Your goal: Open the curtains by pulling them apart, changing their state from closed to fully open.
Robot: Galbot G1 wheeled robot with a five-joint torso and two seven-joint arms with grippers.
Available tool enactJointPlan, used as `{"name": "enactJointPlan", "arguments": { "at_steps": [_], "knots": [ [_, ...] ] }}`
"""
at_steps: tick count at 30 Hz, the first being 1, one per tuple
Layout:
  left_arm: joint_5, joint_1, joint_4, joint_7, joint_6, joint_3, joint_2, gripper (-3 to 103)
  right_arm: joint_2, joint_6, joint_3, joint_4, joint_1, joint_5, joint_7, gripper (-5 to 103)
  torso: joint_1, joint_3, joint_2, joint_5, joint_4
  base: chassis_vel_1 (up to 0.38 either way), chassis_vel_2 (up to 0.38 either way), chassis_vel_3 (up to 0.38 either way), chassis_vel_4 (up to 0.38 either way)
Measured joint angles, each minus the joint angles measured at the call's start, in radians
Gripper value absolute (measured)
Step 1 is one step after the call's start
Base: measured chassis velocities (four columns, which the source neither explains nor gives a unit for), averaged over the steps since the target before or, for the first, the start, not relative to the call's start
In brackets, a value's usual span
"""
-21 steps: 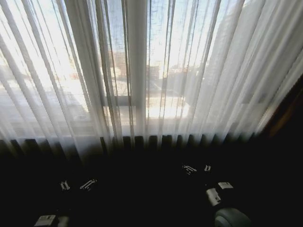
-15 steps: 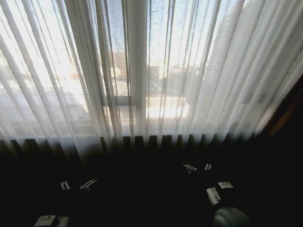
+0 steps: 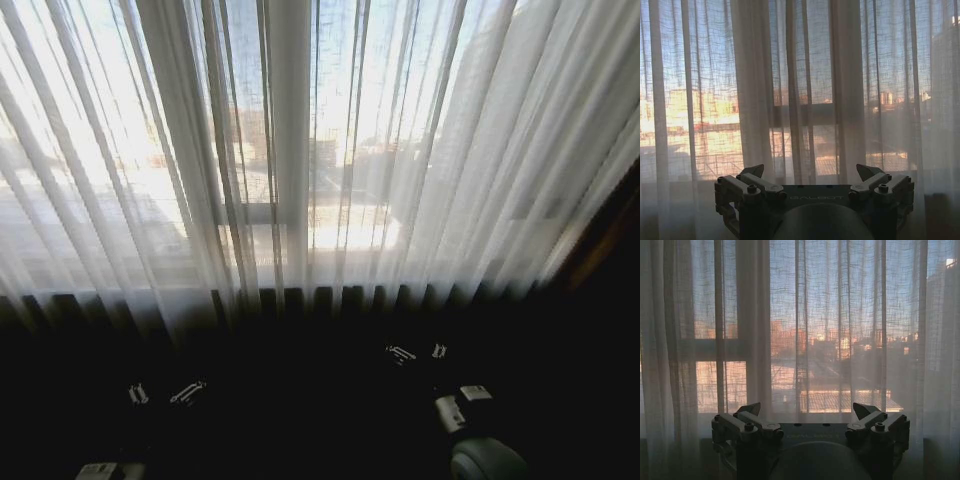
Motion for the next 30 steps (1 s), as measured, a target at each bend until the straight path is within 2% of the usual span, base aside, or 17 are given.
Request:
{"name": "enactJointPlan", "arguments": {
  "at_steps": [11,20,30],
  "knots": [
    [-0.001,-0.006,0.001,0.001,0.000,0.002,0.003,100,0.002,0.019,0.000,-0.003,-0.009,0.000,0.012,100,0.000,0.000,0.000,-0.0001,-0.0001,-0.087,0.195,0.083,-0.187],
    [-0.001,-0.005,0.003,0.002,-0.004,0.004,-0.002,100,0.002,0.019,-0.003,-0.003,-0.012,-0.001,0.011,100,0.000,0.000,0.000,-0.0002,0.0000,-0.216,0.360,0.220,-0.362],
    [-0.005,-0.005,0.009,0.007,-0.028,0.006,-0.004,100,0.006,0.027,-0.009,-0.001,-0.023,-0.058,-0.006,100,0.001,0.000,0.000,-0.0003,0.0001,-0.266,0.394,0.269,-0.397]
  ]
}}
